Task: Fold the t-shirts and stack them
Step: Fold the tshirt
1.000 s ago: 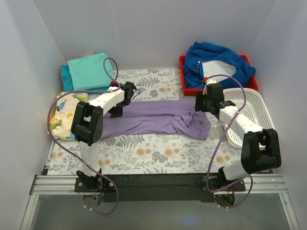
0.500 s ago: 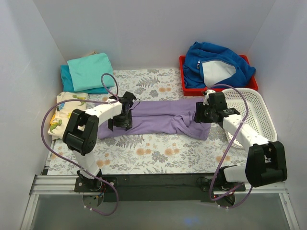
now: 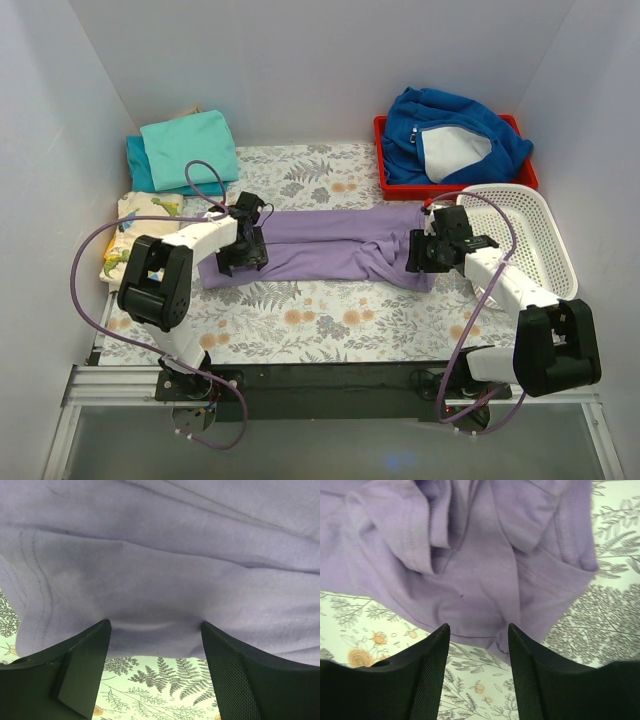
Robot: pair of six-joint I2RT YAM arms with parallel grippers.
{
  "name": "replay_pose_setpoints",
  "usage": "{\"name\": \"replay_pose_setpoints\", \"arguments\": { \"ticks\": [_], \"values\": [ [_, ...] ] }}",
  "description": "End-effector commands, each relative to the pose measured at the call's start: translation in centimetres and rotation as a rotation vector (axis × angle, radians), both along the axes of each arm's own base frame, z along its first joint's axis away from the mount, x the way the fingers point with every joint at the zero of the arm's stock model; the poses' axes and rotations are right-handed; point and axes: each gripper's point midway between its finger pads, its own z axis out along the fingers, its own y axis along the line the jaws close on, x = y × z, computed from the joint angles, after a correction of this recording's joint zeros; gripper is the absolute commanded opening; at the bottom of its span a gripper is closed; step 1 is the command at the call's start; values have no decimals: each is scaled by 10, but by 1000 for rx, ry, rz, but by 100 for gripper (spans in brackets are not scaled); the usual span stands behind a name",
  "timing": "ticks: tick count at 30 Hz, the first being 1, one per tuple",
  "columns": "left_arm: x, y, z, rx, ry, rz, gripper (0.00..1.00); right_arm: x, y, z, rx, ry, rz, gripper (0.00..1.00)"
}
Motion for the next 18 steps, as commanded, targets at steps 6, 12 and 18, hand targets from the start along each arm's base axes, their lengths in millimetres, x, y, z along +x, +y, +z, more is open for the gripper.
{"name": "replay_pose_setpoints", "arguments": {
  "ticks": [6,12,18],
  "values": [
    [-5,15,9,52,-27,-9,72,-4,-25,-9,-129,24,-55,59],
    [-10,28,9,117,-16,-29,72,-9,-24,-23,-129,78,-38,54],
    [-11,35,5,143,-17,-47,72,-12,-28,-24,-145,87,-44,18]
  ]
}}
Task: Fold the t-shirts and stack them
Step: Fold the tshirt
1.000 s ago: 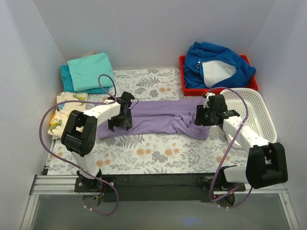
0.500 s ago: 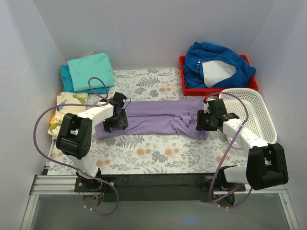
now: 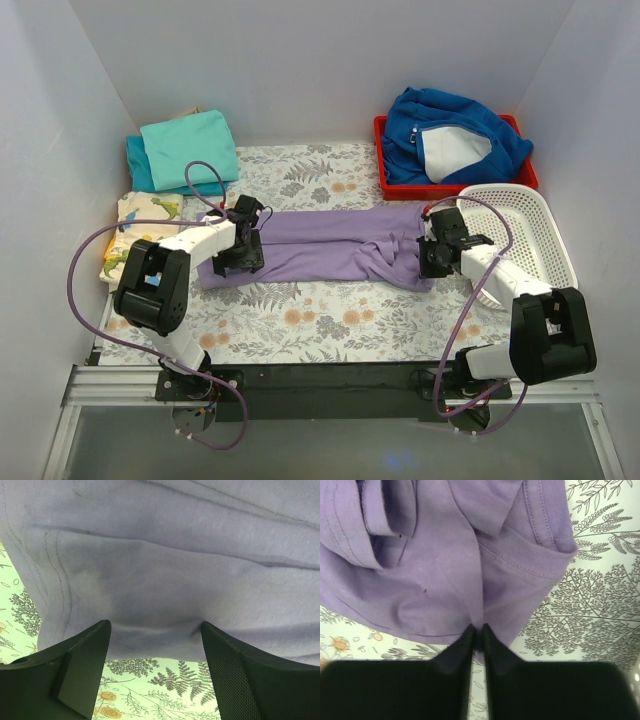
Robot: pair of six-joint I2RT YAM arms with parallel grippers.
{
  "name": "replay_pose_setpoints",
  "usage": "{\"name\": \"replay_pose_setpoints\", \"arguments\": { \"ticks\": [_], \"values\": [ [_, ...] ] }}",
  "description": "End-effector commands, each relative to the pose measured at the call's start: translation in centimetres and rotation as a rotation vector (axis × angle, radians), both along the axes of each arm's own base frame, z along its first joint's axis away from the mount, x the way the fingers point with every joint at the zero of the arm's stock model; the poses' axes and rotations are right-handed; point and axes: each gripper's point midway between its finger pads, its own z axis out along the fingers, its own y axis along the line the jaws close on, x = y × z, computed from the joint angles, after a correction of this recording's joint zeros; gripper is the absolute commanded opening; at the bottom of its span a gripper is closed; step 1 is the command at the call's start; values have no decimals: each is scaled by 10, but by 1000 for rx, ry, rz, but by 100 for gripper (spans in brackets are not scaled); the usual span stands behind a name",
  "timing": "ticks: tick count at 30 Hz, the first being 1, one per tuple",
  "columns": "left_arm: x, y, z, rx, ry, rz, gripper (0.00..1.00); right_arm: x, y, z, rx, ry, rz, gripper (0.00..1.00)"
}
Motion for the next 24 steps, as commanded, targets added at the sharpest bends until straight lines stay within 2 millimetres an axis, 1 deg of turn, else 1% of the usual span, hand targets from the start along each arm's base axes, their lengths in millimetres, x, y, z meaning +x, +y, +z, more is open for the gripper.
{"name": "replay_pose_setpoints", "arguments": {
  "ticks": [1,2,3,4,5,6,8,10,11,13,14,15,17,20,21,22,23,24],
  "values": [
    [-6,18,3,74,-4,-12,72,-5,-7,1,-25,12,-15,6],
    [-6,20,2,82,-2,-19,72,-4,-12,6,-50,-6,-29,1],
    [-5,25,2,101,-8,-15,72,-2,-16,10,-66,-16,-40,1],
    [-5,26,2,98,-10,-10,72,-7,-21,12,-90,-5,-45,1],
    [-4,24,3,89,-14,-14,72,-5,-29,17,-133,-29,-61,1],
    [-4,25,3,92,-14,-20,72,-7,-34,20,-155,-29,-70,1],
    [-3,32,4,130,-20,-7,72,-5,-44,31,-200,-53,-103,1],
    [-2,33,3,132,-28,-15,72,-2,-46,40,-211,-64,-115,1],
    [-2,35,4,146,-31,-10,72,-5,-54,41,-248,-46,-137,1],
    [-4,39,2,162,-23,-3,72,-4,-59,45,-282,-40,-152,1],
    [-4,40,2,167,-25,-1,72,-5,-67,42,-329,-21,-166,1],
    [-4,40,2,168,-27,-1,72,-10,-70,39,-349,10,-165,1],
    [-6,43,0,178,-20,1,72,-12,-74,33,-382,53,-164,1],
    [-5,41,-2,169,-14,3,72,-16,-77,31,-401,86,-178,1],
    [-6,40,-3,163,-4,5,72,-17,-77,30,-394,91,-180,3],
    [-6,39,-3,159,-3,4,72,-16,-75,30,-381,91,-184,19],
    [-7,38,-4,156,-2,5,72,-15,-73,32,-366,78,-191,31],
    [-6,37,-4,146,-4,4,72,-13,-71,34,-351,60,-197,46]
  ]
}}
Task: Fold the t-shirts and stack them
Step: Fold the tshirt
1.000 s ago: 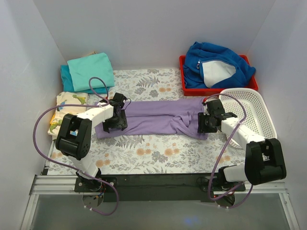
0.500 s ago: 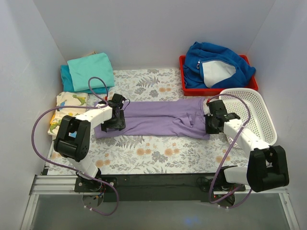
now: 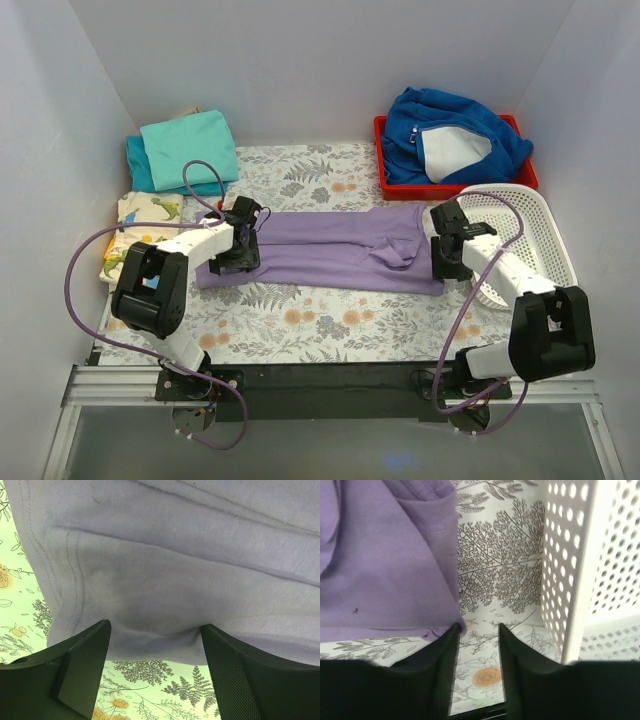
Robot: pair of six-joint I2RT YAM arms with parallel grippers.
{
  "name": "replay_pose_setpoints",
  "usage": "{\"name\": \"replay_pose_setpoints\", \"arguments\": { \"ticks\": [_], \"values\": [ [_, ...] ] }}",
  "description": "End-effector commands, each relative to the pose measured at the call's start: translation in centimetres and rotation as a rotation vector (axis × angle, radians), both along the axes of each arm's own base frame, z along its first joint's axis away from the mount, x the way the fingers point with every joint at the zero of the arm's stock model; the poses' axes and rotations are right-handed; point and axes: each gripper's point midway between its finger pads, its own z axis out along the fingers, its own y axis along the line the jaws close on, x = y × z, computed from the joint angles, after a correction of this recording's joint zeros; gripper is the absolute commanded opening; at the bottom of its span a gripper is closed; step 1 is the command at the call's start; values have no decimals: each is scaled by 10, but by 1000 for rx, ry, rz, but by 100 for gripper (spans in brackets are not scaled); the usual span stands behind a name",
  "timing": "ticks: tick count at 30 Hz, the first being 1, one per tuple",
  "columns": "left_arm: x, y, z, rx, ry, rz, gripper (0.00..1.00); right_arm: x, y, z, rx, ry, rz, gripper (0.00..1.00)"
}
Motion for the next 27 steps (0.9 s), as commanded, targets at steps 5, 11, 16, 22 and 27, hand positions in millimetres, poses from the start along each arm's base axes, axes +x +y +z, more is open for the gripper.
{"name": "replay_pose_setpoints", "arguments": {
  "ticks": [5,11,16,22,27],
  "values": [
    [-8,18,-1,66,33,27,71,25,-3,48,25,-211,-51,62],
    [2,15,11,51,-10,24,70,48,61,57,346,-270,77,59],
    [10,8,25,17,-63,14,70,59,112,44,627,-268,86,56],
    [15,4,39,-9,-100,9,74,59,127,28,701,-238,120,53],
    [17,2,47,-19,-120,-2,75,66,125,24,671,-242,161,54]
  ]
}}
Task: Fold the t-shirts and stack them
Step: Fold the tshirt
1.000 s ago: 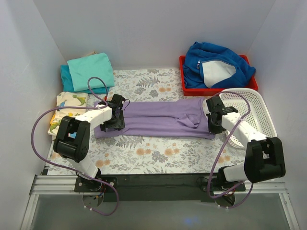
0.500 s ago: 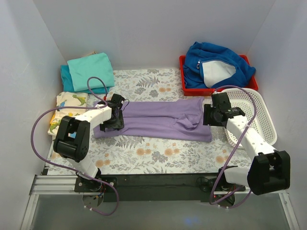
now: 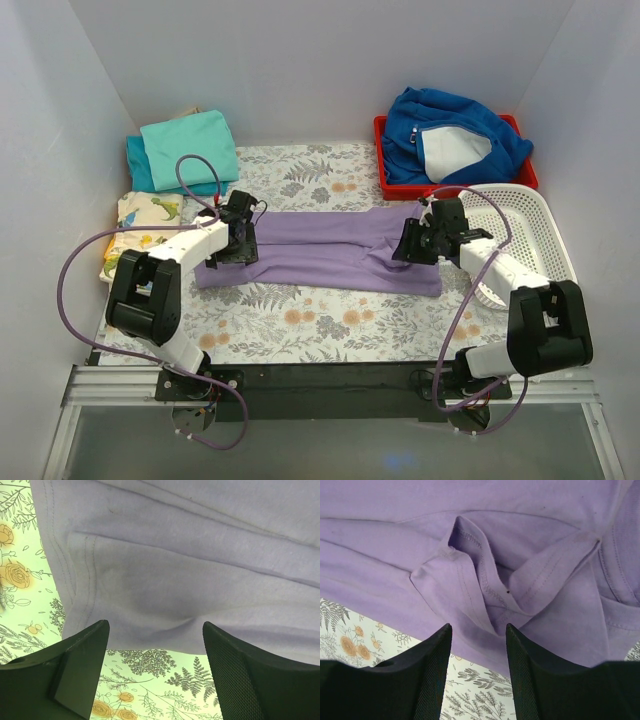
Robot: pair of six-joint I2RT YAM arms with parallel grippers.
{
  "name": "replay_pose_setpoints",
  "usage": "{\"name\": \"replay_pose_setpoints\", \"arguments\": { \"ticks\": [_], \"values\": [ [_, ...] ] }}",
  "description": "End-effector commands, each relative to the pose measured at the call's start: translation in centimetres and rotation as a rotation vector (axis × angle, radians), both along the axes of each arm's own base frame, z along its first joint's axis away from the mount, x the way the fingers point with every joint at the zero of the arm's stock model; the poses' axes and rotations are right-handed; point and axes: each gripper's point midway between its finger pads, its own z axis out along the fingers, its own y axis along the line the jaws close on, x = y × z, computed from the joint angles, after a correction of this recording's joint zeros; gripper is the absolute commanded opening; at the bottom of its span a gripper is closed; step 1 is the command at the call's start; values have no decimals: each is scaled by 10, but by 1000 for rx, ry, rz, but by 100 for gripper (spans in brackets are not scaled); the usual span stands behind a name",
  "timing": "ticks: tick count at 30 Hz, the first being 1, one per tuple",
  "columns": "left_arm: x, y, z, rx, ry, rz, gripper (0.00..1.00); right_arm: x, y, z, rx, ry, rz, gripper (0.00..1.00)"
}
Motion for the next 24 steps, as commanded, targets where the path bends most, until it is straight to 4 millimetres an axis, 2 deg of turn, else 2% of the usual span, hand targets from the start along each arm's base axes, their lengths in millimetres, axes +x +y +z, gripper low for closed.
{"name": "replay_pose_setpoints", "arguments": {
  "ticks": [1,6,9,10,12,13,14,20,24],
  "values": [
    [12,0,27,-13,-83,-1,75,17,10,11,38,-65,41,53],
    [13,-2,28,-23,-82,-5,75,19,15,4,52,-40,68,51],
    [13,-2,28,-23,-83,-7,75,19,15,-1,39,-32,81,43],
    [12,-2,27,-22,-80,-7,75,20,15,-2,39,-34,86,32],
    [11,-1,26,-20,-76,-7,75,21,16,-2,40,-37,97,18],
    [10,-1,24,-20,-71,-4,75,22,16,0,37,-50,109,6],
    [10,-1,24,-20,-71,-3,75,24,17,2,38,-59,113,1],
    [13,-5,23,-38,-74,-8,75,50,21,34,38,-177,134,1],
    [12,-3,22,-28,-72,-10,75,68,23,44,24,-209,135,1]
  ]
}}
